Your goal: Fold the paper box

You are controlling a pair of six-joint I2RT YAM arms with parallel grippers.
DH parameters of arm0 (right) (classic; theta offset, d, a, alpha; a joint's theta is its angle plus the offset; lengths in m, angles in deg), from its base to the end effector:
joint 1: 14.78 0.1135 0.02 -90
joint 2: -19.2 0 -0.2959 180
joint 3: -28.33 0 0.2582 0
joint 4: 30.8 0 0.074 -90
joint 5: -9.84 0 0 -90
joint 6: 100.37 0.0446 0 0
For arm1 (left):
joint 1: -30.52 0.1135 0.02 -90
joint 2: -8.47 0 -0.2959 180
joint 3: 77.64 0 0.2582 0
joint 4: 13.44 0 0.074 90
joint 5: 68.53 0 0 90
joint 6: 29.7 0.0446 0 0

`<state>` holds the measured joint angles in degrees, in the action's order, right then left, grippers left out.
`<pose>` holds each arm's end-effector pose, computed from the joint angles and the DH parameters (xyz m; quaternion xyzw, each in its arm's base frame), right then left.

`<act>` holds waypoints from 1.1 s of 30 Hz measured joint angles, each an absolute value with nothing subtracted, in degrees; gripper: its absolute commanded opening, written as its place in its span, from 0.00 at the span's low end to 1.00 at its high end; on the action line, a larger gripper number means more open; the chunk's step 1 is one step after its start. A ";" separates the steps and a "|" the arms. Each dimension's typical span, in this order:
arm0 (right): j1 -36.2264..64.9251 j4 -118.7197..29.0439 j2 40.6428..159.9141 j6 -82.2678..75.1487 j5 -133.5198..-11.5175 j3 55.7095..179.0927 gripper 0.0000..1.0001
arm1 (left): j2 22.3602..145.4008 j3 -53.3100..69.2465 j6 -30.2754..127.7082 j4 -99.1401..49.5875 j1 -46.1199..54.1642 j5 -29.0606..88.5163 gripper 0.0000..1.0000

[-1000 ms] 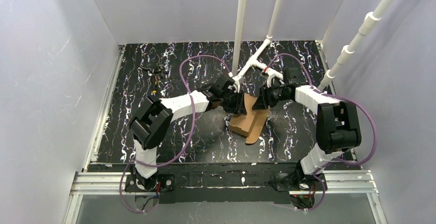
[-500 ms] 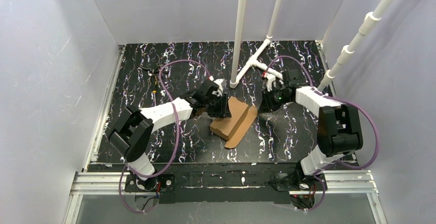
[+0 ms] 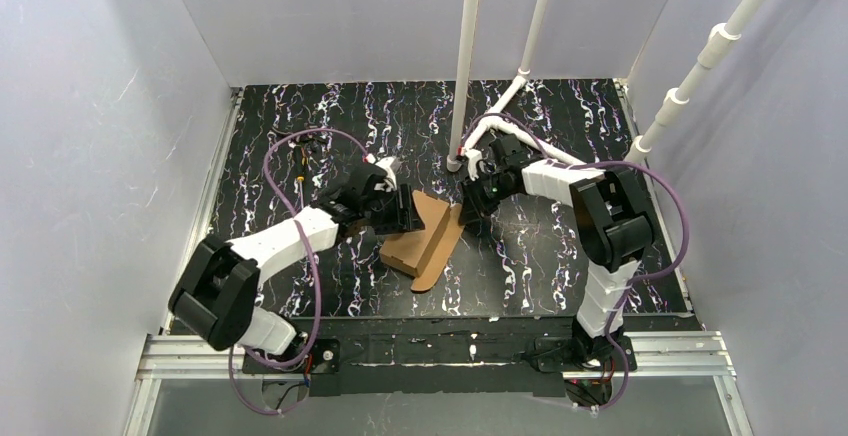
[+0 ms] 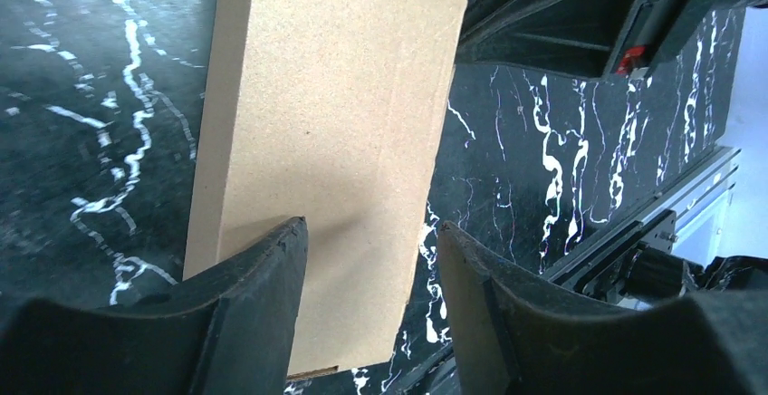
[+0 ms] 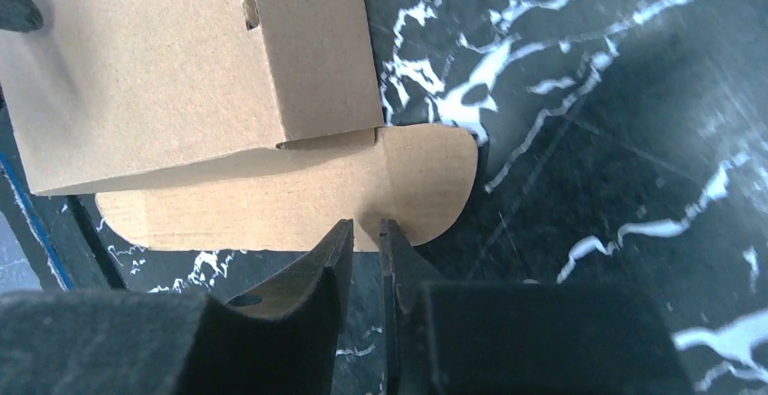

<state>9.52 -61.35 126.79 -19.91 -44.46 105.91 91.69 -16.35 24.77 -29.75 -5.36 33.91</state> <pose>0.3422 0.1831 0.1704 -0.3424 0.8581 0.3251 0.2018 0.2511 -0.1935 0.2381 0.0500 0.8943 -0.3324 0.2955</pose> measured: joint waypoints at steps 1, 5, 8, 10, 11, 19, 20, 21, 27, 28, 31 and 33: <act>9.84 -60.41 127.31 -19.48 -43.98 106.23 0.28 | 90.56 -17.07 24.83 -29.75 -4.70 33.96 0.61; 10.33 -58.61 127.68 -18.87 -41.77 105.99 0.32 | 84.13 -20.34 26.17 -29.43 -2.01 34.20 0.81; 9.17 -58.85 127.68 -19.41 -39.06 105.49 0.37 | 80.20 -21.70 27.37 -29.05 -0.18 34.20 0.92; 7.22 -59.29 127.25 -20.53 -37.13 104.94 0.41 | 78.47 -22.18 28.18 -29.03 1.31 34.50 0.96; 6.04 -59.58 126.68 -21.25 -36.33 104.42 0.43 | 77.97 -22.38 28.48 -29.10 2.16 34.83 0.97; 1.87 -54.88 120.45 -22.41 -32.85 97.73 0.48 | 79.50 -21.09 36.02 -33.54 4.17 38.00 0.98; 1.95 -53.48 120.38 -22.17 -32.61 96.77 0.49 | 79.54 -20.61 38.01 -34.34 2.82 37.37 0.98; 2.11 -52.56 120.38 -21.88 -32.41 95.98 0.49 | 79.54 -20.13 40.05 -35.09 1.29 36.89 0.98; 2.28 -49.74 120.38 -21.03 -31.82 95.07 0.49 | 82.03 -17.13 49.60 -36.64 -5.23 32.38 0.98; 2.28 -49.70 120.38 -21.03 -31.78 95.07 0.49 | 83.32 -16.19 50.56 -36.86 -5.95 31.31 0.98; 2.26 -49.59 120.38 -21.03 -31.71 95.07 0.49 | 88.81 -12.41 53.12 -37.88 -8.26 27.58 0.98; 2.26 -49.61 120.38 -21.03 -31.63 95.07 0.49 | 92.07 -10.36 54.21 -38.10 -9.25 25.89 0.98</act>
<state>2.26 -49.61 120.38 -21.03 -31.63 95.07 92.07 -10.36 54.21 -38.10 -9.25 25.89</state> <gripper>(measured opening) 0.490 0.982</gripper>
